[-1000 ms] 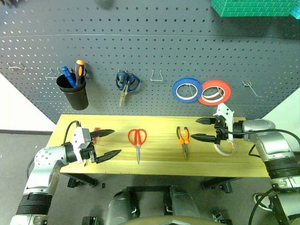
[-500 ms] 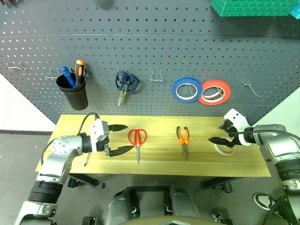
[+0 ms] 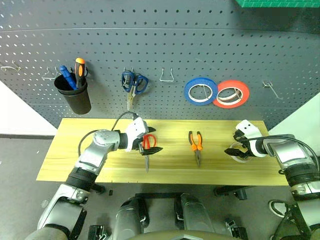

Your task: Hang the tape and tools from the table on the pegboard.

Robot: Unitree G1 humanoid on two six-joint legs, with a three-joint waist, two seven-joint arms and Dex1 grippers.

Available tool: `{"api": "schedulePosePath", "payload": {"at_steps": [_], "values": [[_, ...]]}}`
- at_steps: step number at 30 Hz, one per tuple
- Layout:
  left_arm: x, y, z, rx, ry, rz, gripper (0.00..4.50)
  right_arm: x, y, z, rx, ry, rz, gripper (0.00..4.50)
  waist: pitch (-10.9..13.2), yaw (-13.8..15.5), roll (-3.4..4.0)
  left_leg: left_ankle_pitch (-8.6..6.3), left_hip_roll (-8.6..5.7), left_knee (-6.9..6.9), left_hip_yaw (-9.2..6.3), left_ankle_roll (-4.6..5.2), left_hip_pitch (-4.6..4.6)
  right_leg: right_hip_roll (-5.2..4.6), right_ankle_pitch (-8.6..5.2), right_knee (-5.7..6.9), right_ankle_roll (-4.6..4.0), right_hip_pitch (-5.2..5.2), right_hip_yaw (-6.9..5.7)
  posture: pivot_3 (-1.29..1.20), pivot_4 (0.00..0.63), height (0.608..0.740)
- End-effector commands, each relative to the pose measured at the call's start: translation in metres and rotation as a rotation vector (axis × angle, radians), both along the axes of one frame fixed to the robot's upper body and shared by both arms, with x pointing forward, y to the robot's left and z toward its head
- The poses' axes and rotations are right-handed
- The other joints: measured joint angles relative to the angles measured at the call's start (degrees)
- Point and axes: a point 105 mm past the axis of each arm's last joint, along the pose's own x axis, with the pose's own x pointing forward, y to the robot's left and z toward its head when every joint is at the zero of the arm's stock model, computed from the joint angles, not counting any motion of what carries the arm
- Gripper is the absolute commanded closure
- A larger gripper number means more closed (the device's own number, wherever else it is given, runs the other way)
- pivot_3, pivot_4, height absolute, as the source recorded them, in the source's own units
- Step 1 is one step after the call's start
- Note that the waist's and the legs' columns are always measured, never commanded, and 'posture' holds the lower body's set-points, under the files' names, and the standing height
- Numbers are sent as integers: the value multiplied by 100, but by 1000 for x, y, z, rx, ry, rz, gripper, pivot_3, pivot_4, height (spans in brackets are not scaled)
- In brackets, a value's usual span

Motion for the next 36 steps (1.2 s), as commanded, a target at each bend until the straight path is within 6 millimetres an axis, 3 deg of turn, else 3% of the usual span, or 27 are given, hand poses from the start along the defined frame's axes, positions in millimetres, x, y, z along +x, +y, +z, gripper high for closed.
{"api": "schedulePosePath", "payload": {"at_steps": [1, 7, 13, 17, 20, 31, 36], "values": [[6, -17, 4, 6, -41, -29, 29, 0, -9, 1, -21, 12, -47, 0, 82, 4, 1, 1, 0, 0, 0, 1, -2, -1, 0, 0, 0, -1, 0, -202, 287, 730], [5, -36, 7, -1, -48, -65, 29, -7, -15, -10, -44, 68, -103, 0, 263, -78, -6, 3, 1, -4, 1, 3, -5, -3, 2, 0, 4, -4, 1, -214, 314, 730], [4, -39, 10, 2, -62, -85, 29, -8, -16, -23, -65, 107, -124, 0, 384, -214, -10, 3, 1, -1, 1, 3, -2, -4, 9, 7, 16, -3, 2, -217, 321, 730], [4, -37, 13, -6, -64, -77, 29, 3, -8, -31, -74, 90, -118, 0, 427, -316, -29, 5, 1, -1, 3, 0, -1, -3, 13, 10, 24, -3, 4, -219, 317, 730], [5, -34, 15, -12, -70, -66, 0, 13, -6, -32, -87, 61, -113, 621, 440, -324, -46, 8, 3, -1, 2, -4, 3, -2, 13, 13, 24, -2, 4, -210, 315, 730], [5, -25, 21, -18, -82, -61, 0, 16, -5, -21, -80, 61, -59, 4372, 441, -289, -46, 8, 1, -4, 4, -6, 1, -6, 13, 12, 24, -3, 3, -214, 283, 730], [0, -22, 26, -32, -76, -83, 0, 9, -4, 1, -41, 22, -37, 4440, 439, -289, -44, 10, 2, -13, 4, -10, -2, -4, 13, 13, 28, -10, 3, -237, 255, 730]]}}
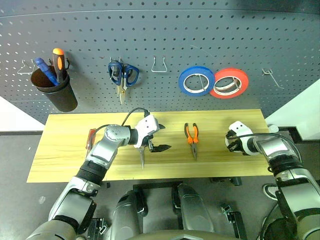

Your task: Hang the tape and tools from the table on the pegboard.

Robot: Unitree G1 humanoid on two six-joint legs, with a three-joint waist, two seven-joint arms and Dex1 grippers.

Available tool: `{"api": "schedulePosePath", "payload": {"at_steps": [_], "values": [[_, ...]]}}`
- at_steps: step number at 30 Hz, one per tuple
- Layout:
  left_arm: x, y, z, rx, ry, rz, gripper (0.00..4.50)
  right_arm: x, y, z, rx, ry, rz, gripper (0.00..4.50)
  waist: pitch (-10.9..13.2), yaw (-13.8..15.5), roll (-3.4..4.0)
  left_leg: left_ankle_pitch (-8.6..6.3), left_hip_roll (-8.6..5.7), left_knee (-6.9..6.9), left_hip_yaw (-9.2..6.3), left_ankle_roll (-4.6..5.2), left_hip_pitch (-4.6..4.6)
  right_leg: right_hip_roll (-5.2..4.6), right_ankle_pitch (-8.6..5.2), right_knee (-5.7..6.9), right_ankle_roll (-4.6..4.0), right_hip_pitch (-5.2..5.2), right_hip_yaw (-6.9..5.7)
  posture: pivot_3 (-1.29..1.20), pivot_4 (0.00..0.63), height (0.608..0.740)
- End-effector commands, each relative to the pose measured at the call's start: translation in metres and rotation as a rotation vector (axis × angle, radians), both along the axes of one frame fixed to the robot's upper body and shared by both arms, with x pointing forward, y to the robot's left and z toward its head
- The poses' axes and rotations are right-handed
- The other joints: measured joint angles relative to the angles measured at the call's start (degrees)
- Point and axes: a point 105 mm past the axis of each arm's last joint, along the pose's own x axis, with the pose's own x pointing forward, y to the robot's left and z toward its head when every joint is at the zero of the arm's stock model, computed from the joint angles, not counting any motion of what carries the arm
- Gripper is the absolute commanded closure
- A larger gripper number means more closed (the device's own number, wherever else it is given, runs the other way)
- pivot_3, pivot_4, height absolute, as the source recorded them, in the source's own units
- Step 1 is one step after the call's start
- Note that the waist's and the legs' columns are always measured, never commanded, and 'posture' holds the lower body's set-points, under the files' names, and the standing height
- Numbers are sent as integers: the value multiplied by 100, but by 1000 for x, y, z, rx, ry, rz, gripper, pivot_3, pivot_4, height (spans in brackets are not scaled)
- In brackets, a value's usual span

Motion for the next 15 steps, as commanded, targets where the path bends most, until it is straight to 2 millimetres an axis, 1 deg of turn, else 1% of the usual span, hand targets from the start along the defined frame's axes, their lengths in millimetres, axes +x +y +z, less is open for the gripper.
{"api": "schedulePosePath", "payload": {"at_steps": [1, 4, 6, 9, 11, 13, 15], "values": [[-5, 2, 16, -48, -37, -30, 0, -3, -7, 31, 22, -73, -9, 4440, -1, 5, 2, 1, 0, -5, 2, -1, -3, -1, 0, 0, 0, -6, 0, -241, 250, 730], [-13, 8, 24, -81, -33, -56, 0, -14, -9, 60, 72, -122, -28, 4440, -3, -6, 5, 3, -1, -9, 4, -5, -6, 0, -1, 0, 3, -9, 0, -267, 228, 730], [-16, 13, 29, -102, -30, -61, 0, -24, -8, 71, 84, -140, -4, 4440, -4, -7, 5, 4, -1, -10, 4, -7, -6, 1, -1, 0, 4, -11, 0, -278, 223, 730], [-24, 19, 34, -138, -21, -92, 0, -39, 0, 92, 117, -192, 64, 4440, -8, -20, 1, -2, 0, -9, -3, -20, -4, 4, -2, 0, 4, -7, -3, -300, 210, 730], [-25, 22, 41, -176, -29, -92, 0, -49, 2, 102, 118, -227, 100, 4440, -9, -26, 1, -4, 0, -8, -3, -23, -5, 4, -2, -1, 3, -8, -4, -310, 201, 730], [-25, 26, 48, -199, -45, -85, 0, -50, 0, 118, 111, -319, 102, 4440, -9, -34, 1, -5, -1, -6, -4, -24, -6, 3, -2, -2, 3, -7, -4, -319, 195, 730], [-28, 28, 57, -239, -49, -88, 0, -49, 0, 138, 113, -433, 106, 4440, -9, -72, 1, -5, -4, -3, -3, -24, -9, 2, -2, -3, 3, -8, -3, -330, 187, 730]]}}
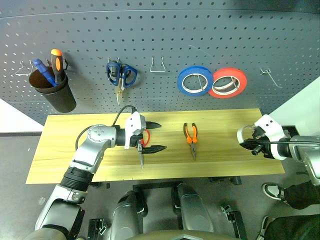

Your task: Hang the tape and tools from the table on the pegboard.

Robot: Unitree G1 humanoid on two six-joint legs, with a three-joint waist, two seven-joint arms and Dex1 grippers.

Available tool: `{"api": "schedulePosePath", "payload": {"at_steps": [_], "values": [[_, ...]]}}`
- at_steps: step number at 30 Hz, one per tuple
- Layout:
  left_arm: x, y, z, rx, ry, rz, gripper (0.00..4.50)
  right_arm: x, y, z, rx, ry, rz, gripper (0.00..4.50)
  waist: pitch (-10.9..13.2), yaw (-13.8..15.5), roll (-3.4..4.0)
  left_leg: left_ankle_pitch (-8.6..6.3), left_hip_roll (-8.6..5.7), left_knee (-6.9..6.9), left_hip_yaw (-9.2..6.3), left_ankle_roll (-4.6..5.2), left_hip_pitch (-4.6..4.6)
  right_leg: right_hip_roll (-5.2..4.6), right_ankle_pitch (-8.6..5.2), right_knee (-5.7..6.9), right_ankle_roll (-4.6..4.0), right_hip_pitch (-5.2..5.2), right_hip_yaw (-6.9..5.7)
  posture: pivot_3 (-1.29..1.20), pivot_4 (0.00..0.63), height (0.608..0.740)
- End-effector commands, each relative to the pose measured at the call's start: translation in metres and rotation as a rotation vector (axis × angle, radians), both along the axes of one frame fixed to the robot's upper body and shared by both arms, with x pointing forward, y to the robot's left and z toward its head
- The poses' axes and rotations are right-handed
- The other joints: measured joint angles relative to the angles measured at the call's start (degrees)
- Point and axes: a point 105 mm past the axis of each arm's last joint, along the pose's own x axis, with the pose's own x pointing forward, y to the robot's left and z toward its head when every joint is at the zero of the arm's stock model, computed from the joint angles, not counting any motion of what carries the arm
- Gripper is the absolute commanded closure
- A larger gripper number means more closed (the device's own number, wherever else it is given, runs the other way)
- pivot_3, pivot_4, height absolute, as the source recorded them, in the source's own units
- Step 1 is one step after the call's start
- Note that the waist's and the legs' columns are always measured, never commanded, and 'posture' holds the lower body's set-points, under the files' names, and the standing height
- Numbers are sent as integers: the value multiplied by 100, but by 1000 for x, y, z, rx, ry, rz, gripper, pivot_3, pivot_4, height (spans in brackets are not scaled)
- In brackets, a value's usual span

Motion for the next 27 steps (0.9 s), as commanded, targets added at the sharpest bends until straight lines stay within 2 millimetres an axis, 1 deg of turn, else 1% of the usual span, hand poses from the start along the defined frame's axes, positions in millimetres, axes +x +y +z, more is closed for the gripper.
{"api": "schedulePosePath", "payload": {"at_steps": [1, 3, 5, 8, 11, 14, 17, 20, 22, 27], "values": [[-7, 5, 26, -87, -44, -17, 0, 4, -2, 54, -4, -258, 15, 4440, -1, -76, 0, 0, -3, 0, 0, 0, -2, 0, 0, 0, 0, -1, 0, -334, 184, 730], [-11, 7, 31, -101, -44, -27, 0, 0, 1, 71, 14, -345, 47, 4440, -5, -124, -5, 1, -8, 0, -2, 1, -5, 0, 0, 0, 1, 0, 0, -347, 175, 730], [-14, 11, 32, -87, -43, -29, 0, -1, 3, 84, 13, -409, 77, 4440, -18, -164, -17, 2, -8, -2, -4, 3, -4, 3, 1, -1, 3, 1, 0, -350, 170, 730], [-16, 15, 40, -106, -50, -23, 0, 1, 3, 98, 6, -490, 98, 4440, -40, -278, -18, 9, -8, -5, -8, 13, -3, 6, 0, 0, 7, 3, -4, -345, 157, 730], [-18, 16, 49, -140, -64, -23, 0, 7, 2, 108, -7, -544, 98, 4440, -58, -382, -19, 10, -11, -1, -7, 16, -1, 6, 5, 1, 15, 6, -3, -336, 150, 730], [-21, 16, 53, -165, -70, -29, 0, 16, 0, 111, -7, -570, 86, 4440, -69, -465, -18, 11, -16, 2, -8, 18, 5, 4, 8, 1, 20, 17, -2, -319, 141, 730], [-22, 17, 56, -178, -75, -26, 0, 26, 0, 110, -22, -591, 102, 4440, -110, -552, -18, 13, -22, -2, -9, 18, 7, 7, 7, 1, 21, 17, -2, -312, 139, 730], [-20, 21, 55, -171, -83, -8, 0, 41, 1, 110, -14, -624, 97, 4440, -129, -608, -18, 15, -27, -4, -8, 18, 9, 8, 4, 5, 25, 17, -1, -292, 134, 730], [-19, 23, 54, -160, -88, 8, 0, 51, 5, 105, -1, -624, 116, 4440, -138, -632, -18, 19, -29, -4, -5, 12, 13, 8, 4, 10, 26, 17, 3, -289, 132, 730], [-17, 26, 56, -170, -97, 31, 0, 81, 6, 98, -22, -648, 112, 4440, -156, -720, -17, 40, -37, -3, -8, -21, 16, 5, 0, 24, 33, 19, 4, -275, 130, 730]]}}
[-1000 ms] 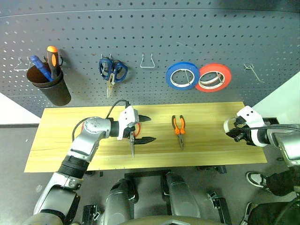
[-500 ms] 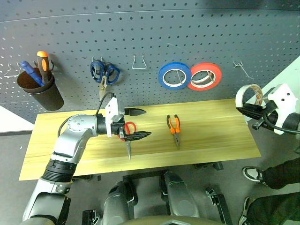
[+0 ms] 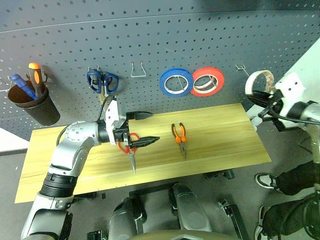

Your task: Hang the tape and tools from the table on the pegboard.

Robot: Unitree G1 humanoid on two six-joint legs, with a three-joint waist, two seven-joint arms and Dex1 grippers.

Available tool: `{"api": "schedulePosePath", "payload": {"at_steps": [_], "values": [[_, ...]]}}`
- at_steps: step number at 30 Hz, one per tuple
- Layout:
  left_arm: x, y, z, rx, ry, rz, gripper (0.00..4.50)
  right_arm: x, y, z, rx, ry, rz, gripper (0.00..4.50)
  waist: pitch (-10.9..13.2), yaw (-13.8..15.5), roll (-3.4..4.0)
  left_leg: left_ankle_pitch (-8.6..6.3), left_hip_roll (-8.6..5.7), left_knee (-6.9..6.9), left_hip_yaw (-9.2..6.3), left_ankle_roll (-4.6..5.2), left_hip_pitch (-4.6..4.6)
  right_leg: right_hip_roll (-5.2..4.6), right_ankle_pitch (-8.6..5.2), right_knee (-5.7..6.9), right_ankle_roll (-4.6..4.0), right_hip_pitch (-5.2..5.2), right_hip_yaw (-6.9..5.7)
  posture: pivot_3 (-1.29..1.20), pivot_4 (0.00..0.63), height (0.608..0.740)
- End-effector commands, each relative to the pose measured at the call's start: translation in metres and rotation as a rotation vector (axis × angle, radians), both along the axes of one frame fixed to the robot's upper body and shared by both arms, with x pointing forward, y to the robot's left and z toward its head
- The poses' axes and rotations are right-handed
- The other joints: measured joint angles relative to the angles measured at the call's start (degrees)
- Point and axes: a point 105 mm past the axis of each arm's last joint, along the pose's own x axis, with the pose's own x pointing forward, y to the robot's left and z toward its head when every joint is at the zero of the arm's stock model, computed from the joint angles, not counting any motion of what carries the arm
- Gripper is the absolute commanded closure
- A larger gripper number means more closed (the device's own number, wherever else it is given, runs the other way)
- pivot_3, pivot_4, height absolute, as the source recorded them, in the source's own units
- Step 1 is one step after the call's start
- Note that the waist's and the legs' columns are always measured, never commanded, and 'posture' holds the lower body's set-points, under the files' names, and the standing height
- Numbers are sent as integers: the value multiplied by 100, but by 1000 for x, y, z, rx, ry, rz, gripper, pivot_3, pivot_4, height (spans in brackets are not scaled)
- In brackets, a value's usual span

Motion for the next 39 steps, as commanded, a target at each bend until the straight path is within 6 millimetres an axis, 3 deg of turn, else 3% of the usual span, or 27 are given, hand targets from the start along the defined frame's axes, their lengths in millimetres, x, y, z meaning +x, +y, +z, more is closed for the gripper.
{"api": "schedulePosePath", "payload": {"at_steps": [1, 11, 16, 19, 24, 28, 31, 35, 37, 39], "values": [[-1, 5, 10, -15, -49, 19, 0, 20, 0, 7, -24, -59, -9, 4440, 0, -32, 0, 1, -7, 0, -1, 0, 1, -3, -2, 8, 3, 0, 2, -260, 129, 730], [-2, 10, 7, -6, -49, 59, 0, 63, 20, 7, -14, -131, -8, 4440, -12, -29, 6, 8, -18, 5, -1, -9, 12, -11, -10, 44, 16, -1, 14, -229, 127, 730], [-3, 11, 6, -1, -47, 76, 0, 65, 17, 15, 19, -140, -9, 2953, -13, -9, 7, 8, -28, 7, 0, -7, 11, -25, -12, 45, 19, 1, 14, -220, 130, 730], [-4, 13, 4, -3, -39, 86, 0, 51, 10, 11, -2, -60, 23, 1918, -16, 13, 10, 9, -29, 7, 0, -7, 11, -26, -12, 47, 20, 1, 14, -213, 131, 730], [-4, 16, 1, 0, -34, 102, 0, 16, 3, 14, -2, 38, 62, 1918, -28, 168, 23, 8, -29, 11, 0, -7, 12, -27, -14, 52, 23, 1, 15, -208, 130, 730], [-4, 17, -2, 1, -27, 109, 0, -13, 2, 3, -19, 187, 75, 1918, -50, 298, 25, 7, -29, 21, -2, -5, 12, -29, -14, 56, 23, 1, 14, -216, 130, 730], [-2, 21, -8, 14, -20, 126, 0, -34, 13, -11, 5, 301, 111, 1918, -89, 312, 20, 3, -28, 24, -2, -2, 11, -31, -14, 55, 21, 1, 14, -220, 134, 730], [-5, 31, -19, 88, -7, 133, 0, -43, 28, -34, 86, 421, 98, 1047, -133, 305, 8, -3, -27, 23, -8, 8, 10, -32, -15, 54, 19, 0, 10, -225, 136, 730], [-6, 40, -25, 132, 14, 156, 0, -38, 36, -57, 86, 487, 38, 320, -151, 298, 1, -16, -27, 22, -9, 29, 10, -31, -15, 54, 18, -1, 10, -222, 147, 730], [-8, 48, -30, 173, 29, 170, 0, -31, 44, -77, 69, 525, -12, 27, -165, 292, -14, -19, -22, 19, -10, 33, 11, -29, -15, 54, 15, -4, 10, -210, 150, 730]]}}
